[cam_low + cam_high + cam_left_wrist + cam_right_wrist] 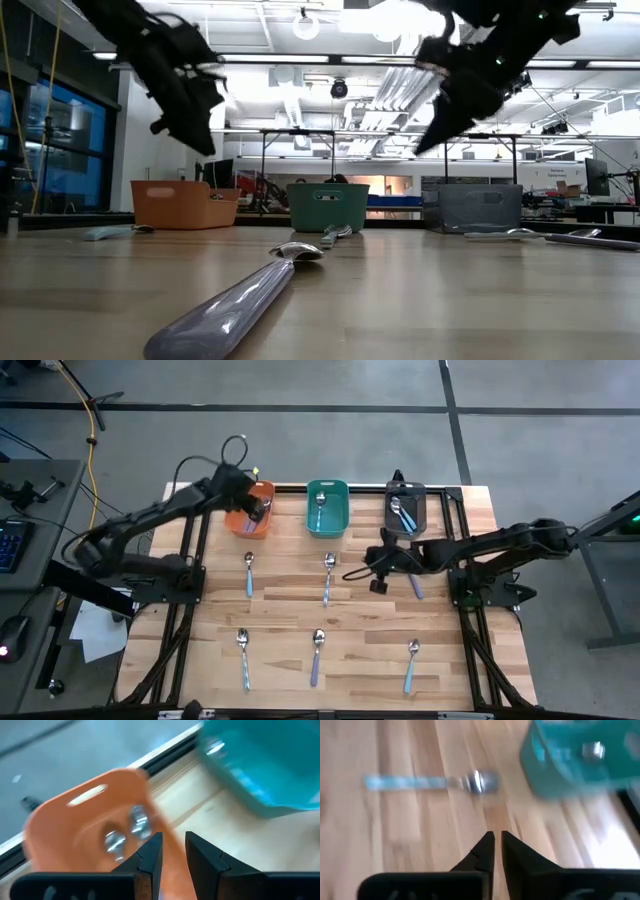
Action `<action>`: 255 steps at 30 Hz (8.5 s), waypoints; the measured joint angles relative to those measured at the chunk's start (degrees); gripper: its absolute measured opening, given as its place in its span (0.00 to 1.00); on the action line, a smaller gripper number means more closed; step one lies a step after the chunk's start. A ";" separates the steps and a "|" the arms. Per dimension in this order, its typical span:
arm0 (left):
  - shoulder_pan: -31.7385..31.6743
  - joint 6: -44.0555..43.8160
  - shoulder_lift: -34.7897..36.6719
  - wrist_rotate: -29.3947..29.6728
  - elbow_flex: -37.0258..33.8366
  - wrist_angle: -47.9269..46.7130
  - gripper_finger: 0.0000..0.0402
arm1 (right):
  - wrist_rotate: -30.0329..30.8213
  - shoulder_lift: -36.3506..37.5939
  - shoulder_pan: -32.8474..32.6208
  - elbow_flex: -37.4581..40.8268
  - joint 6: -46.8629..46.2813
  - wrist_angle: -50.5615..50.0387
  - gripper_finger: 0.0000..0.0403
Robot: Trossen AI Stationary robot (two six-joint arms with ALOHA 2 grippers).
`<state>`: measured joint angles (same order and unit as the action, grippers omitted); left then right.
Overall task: Sort silverware by color (type)
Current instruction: Put the blue patterned spoon into the green bin, then put the blue spoon into the black bin
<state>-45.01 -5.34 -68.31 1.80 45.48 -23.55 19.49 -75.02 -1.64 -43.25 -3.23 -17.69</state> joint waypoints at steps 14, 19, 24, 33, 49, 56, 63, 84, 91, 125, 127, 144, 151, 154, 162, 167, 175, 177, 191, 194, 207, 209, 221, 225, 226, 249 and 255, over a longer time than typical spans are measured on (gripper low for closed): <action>23.70 -4.06 15.16 -0.24 -27.79 38.19 0.19 | -8.50 -5.56 7.43 -0.11 -1.93 -20.59 0.33; 30.40 -4.63 15.19 -0.13 -32.14 44.60 0.19 | -11.04 -9.14 9.21 -0.08 1.70 -20.37 0.33; 36.22 -3.19 15.19 -0.06 -36.87 53.24 0.19 | -12.07 -12.36 9.32 -0.08 2.30 -18.86 0.33; 42.96 -3.48 15.19 2.96 -41.08 61.21 0.19 | -13.77 -15.15 9.34 -0.26 2.23 -17.81 0.30; 50.57 -2.99 15.19 10.04 -41.08 61.18 0.19 | -13.99 -15.37 9.41 -0.96 3.53 -18.93 0.04; 52.26 -2.95 15.19 11.54 -41.08 61.14 0.19 | -6.62 -15.58 7.69 -4.50 5.01 -24.39 0.01; 53.55 -2.95 15.19 12.55 -41.08 61.03 0.19 | -7.02 -15.53 7.64 -5.24 5.22 -23.90 0.01; 56.78 -2.93 15.19 14.56 -41.08 60.98 0.19 | -0.17 -15.48 4.93 -18.43 19.89 -21.51 0.01; 56.76 -3.09 15.19 14.56 -41.05 61.11 0.19 | 1.68 -20.15 5.92 -27.25 34.40 -15.93 0.01; 56.76 -3.46 15.19 15.16 -41.05 61.03 0.19 | -15.00 -45.64 22.29 -51.60 72.84 -12.01 0.01; 56.76 -3.48 15.19 15.17 -41.05 61.04 0.19 | -15.89 -45.64 22.80 -51.60 74.02 -11.90 0.01; 56.75 -4.59 15.19 15.32 -41.05 61.09 0.19 | -19.32 -45.64 25.83 -51.58 81.82 -16.09 0.02; 56.72 -4.59 15.19 15.40 -41.05 61.07 0.19 | -19.62 -45.64 26.39 -51.58 83.07 -16.39 0.12; 56.72 -4.63 15.19 15.40 -41.05 61.07 0.19 | -19.61 -45.64 26.27 -51.56 83.07 -16.24 0.16; 56.72 -4.92 15.19 15.41 -41.05 61.07 0.19 | -13.22 -45.35 23.17 -51.56 80.23 -14.17 0.15; 56.72 -3.51 15.17 15.39 -41.03 61.04 0.19 | -12.03 -42.30 20.81 -52.21 68.59 -16.37 0.06; 56.71 -1.27 15.17 15.39 -41.02 61.07 0.19 | -20.05 -31.26 20.07 -41.63 49.63 -13.58 0.00; 56.35 -2.87 15.17 15.37 -41.01 60.74 0.19 | -20.54 -27.53 19.14 -34.53 46.96 -7.40 0.00; 48.58 -3.06 15.04 8.84 -37.19 52.46 0.01 | -20.48 -6.78 11.04 8.77 18.75 47.21 0.00; 47.44 -3.52 15.04 7.77 -35.99 49.31 0.00 | -19.95 -6.73 9.54 13.19 15.47 53.14 0.00; 46.23 -6.60 12.35 7.77 -34.10 41.35 0.00 | -11.37 -6.73 3.40 18.28 12.20 58.19 0.00; 46.44 -6.60 11.56 7.76 -34.10 41.45 0.00 | -11.34 -6.73 2.95 18.27 12.16 58.70 0.00; 49.30 -6.56 3.40 7.97 -34.12 50.28 0.00 | -9.99 -6.73 2.42 18.28 9.04 59.44 0.00; 50.31 -6.56 0.30 9.13 -34.12 52.80 0.00 | -9.97 -6.73 2.34 18.28 9.04 59.41 0.00; 50.54 -6.54 -0.45 9.67 -34.14 53.50 0.00 | -9.97 -6.73 2.28 18.28 9.01 59.40 0.00; 52.63 -6.47 -4.48 10.82 -34.15 58.19 0.00 | -10.01 -10.43 0.34 18.23 9.04 64.13 0.00; 52.63 -6.47 -4.48 10.82 -34.15 58.25 0.00 | -11.02 -18.56 0.34 18.23 9.14 71.53 0.00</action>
<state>7.62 -11.81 -72.79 12.62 11.33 34.70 8.47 -93.58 -1.30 -25.02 5.91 53.85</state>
